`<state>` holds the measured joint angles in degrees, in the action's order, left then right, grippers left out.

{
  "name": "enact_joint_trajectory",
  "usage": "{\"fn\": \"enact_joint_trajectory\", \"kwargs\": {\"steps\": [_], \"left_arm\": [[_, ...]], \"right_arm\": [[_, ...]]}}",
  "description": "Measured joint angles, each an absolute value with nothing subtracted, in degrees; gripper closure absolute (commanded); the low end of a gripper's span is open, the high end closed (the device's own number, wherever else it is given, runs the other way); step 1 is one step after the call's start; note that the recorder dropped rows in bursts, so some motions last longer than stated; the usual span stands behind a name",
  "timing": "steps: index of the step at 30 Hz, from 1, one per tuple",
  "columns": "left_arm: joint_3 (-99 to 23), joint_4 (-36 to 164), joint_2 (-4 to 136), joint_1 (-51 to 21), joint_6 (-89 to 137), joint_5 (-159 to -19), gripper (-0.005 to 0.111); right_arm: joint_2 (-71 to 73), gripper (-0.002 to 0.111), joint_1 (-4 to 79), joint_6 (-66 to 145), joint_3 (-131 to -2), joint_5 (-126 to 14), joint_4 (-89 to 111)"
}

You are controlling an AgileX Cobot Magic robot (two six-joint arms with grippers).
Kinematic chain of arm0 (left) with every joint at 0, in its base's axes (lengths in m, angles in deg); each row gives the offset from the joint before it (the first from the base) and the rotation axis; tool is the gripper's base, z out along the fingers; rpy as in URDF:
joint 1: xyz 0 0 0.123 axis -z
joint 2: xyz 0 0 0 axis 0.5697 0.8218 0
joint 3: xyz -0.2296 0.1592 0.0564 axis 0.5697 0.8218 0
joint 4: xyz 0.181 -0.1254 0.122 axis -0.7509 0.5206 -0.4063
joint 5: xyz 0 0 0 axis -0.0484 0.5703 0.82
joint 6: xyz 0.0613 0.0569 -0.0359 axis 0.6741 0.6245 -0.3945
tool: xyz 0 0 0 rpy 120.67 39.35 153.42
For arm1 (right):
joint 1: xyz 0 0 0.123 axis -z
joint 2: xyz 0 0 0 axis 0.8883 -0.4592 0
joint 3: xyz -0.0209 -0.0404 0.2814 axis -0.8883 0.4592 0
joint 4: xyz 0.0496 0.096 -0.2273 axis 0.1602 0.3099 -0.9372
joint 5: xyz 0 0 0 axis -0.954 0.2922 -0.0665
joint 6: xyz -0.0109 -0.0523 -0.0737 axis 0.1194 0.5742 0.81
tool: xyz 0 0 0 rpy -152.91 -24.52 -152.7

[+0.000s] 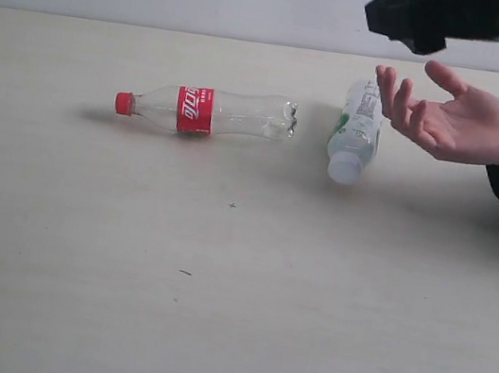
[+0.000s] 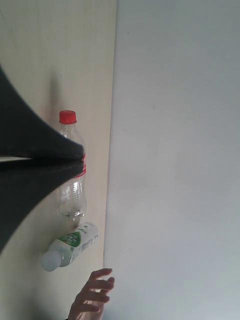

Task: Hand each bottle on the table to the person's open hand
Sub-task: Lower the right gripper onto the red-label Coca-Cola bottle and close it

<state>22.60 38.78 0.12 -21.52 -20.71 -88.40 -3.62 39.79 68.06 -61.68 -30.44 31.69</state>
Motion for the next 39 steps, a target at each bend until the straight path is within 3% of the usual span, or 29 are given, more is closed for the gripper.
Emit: {"fn": "enact_joint_trajectory", "kwargs": {"steps": [5, 14, 24, 39], "left_arm": [[22.60, 38.78, 0.12, -21.52, -20.71, -88.40, 0.107], [22.60, 38.78, 0.12, -21.52, -20.71, -88.40, 0.107], [22.60, 38.78, 0.12, -21.52, -20.71, -87.80, 0.107], [22.60, 38.78, 0.12, -21.52, -20.71, -87.69, 0.107]], "right_arm": [[-10.98, 0.041, 39.79, 73.09, -65.86, -34.00, 38.07], [-25.59, 0.041, 39.79, 78.08, -84.37, -24.18, 36.99], [-41.74, 0.041, 36.08, 78.05, -102.19, -12.51, 14.03], [-54.76, 0.035, 27.08, 95.55, -107.87, -10.15, 5.25]]}}
